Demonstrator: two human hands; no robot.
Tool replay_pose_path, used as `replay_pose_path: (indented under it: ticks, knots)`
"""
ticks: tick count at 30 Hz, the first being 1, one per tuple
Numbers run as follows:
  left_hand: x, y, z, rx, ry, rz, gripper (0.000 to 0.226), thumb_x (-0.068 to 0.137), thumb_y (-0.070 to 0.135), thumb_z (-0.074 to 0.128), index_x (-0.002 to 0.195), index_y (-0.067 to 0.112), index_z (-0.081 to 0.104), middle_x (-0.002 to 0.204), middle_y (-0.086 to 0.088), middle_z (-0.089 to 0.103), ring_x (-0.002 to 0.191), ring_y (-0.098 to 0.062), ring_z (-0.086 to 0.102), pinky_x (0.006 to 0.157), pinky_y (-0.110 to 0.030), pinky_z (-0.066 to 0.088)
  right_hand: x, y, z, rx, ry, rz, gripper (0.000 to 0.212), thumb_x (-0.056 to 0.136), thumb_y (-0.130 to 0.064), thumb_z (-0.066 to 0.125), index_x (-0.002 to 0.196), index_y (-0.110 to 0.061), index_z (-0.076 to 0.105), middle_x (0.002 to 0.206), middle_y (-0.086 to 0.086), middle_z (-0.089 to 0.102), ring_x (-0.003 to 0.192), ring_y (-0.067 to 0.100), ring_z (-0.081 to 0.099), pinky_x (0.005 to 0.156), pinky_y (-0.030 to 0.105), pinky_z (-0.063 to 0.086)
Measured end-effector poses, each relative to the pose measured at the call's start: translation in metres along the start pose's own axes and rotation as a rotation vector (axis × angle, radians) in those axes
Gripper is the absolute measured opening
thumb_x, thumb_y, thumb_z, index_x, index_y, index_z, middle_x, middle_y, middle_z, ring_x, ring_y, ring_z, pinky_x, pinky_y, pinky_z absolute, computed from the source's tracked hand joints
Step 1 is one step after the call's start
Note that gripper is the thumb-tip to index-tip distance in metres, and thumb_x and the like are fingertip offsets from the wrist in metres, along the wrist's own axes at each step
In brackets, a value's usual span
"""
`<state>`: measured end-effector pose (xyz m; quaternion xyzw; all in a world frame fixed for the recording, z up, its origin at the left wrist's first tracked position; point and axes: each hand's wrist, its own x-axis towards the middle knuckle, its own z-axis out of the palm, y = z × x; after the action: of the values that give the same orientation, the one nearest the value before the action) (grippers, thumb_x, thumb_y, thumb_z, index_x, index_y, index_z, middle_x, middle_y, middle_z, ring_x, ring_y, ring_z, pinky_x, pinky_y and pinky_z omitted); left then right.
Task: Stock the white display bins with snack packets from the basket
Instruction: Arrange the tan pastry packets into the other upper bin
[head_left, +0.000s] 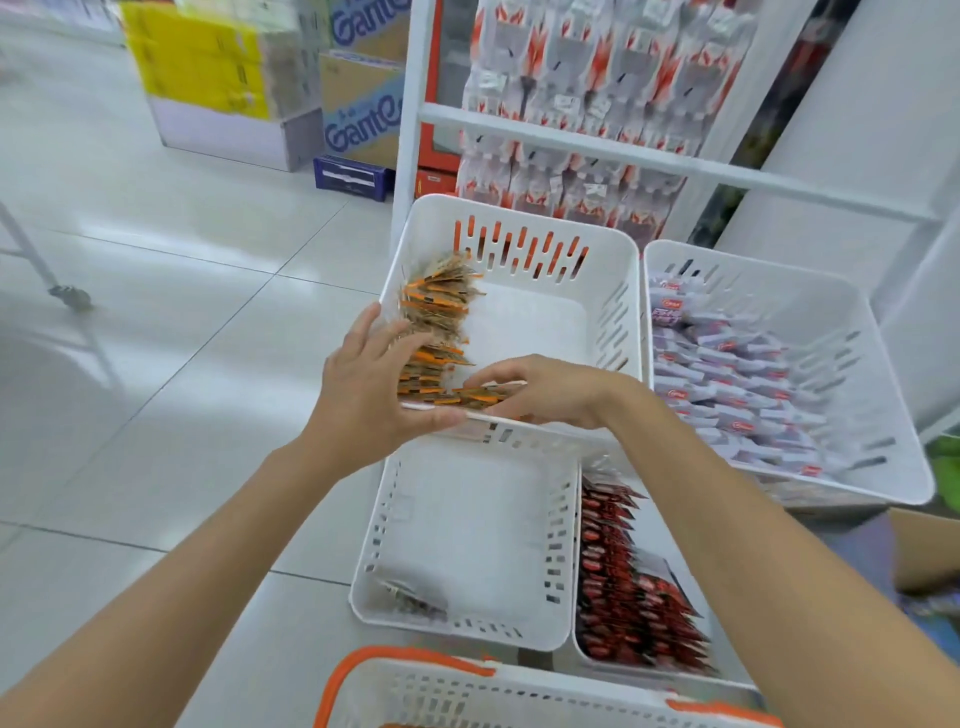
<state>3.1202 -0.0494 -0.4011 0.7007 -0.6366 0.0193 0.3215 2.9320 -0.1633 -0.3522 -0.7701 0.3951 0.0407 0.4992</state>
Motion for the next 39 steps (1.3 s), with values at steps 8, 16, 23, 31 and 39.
replay_pose_path:
  ticks: [8,16,23,31,39]
  knots:
    - [-0.001,0.001,-0.003,0.015,-0.023,-0.004,0.101,0.056,0.092,0.039,0.136,0.031,0.048,0.149,0.004,0.040,0.149,-0.020,0.007,0.110,-0.057,0.031,-0.009,-0.006,0.002,0.014,0.027,-0.007,0.039,0.092,-0.021,0.066,0.129,-0.025,0.058,0.146,0.010,0.043,0.128,0.020,0.049,0.086,0.026,0.049]
    - [0.027,0.010,-0.019,-0.202,-0.013,-0.187,0.068,0.089,0.056,0.052,0.149,0.031,0.030,0.161,0.000,0.014,0.147,-0.020,0.012,0.116,-0.048,0.018,0.004,-0.011,-0.019,0.132,0.384,-0.074,0.063,0.081,-0.045,0.074,0.134,-0.025,0.046,0.142,0.005,0.042,0.124,0.021,0.049,0.106,0.039,0.042]
    - [0.068,-0.003,-0.013,-0.290,-0.099,-0.241,0.061,0.100,0.033,0.048,0.153,0.022,0.022,0.161,-0.001,0.017,0.147,-0.021,0.018,0.118,-0.041,0.022,0.051,-0.041,-0.018,0.410,0.352,-0.131,0.096,0.081,-0.029,0.078,0.153,-0.013,0.017,0.159,0.007,0.024,0.142,0.023,0.031,0.118,0.044,0.027]
    - [0.070,-0.007,-0.009,-0.556,-0.040,-0.206,0.058,0.099,0.013,0.049,0.149,0.031,0.025,0.132,0.004,0.056,0.117,-0.015,0.056,0.096,-0.034,0.051,0.076,-0.038,-0.014,0.516,0.272,-0.302,0.051,0.090,0.002,0.061,0.138,-0.012,0.050,0.122,0.000,0.065,0.113,0.010,0.061,0.095,0.023,0.048]
    - [0.069,-0.007,-0.007,-0.507,-0.029,-0.244,0.058,0.100,0.019,0.051,0.150,0.031,0.025,0.137,0.002,0.054,0.119,-0.019,0.057,0.099,-0.039,0.050,0.059,-0.040,0.001,0.258,0.328,-0.253,0.080,0.092,-0.008,0.064,0.154,-0.027,0.017,0.115,-0.019,0.040,0.098,-0.005,0.039,0.060,0.000,0.038]
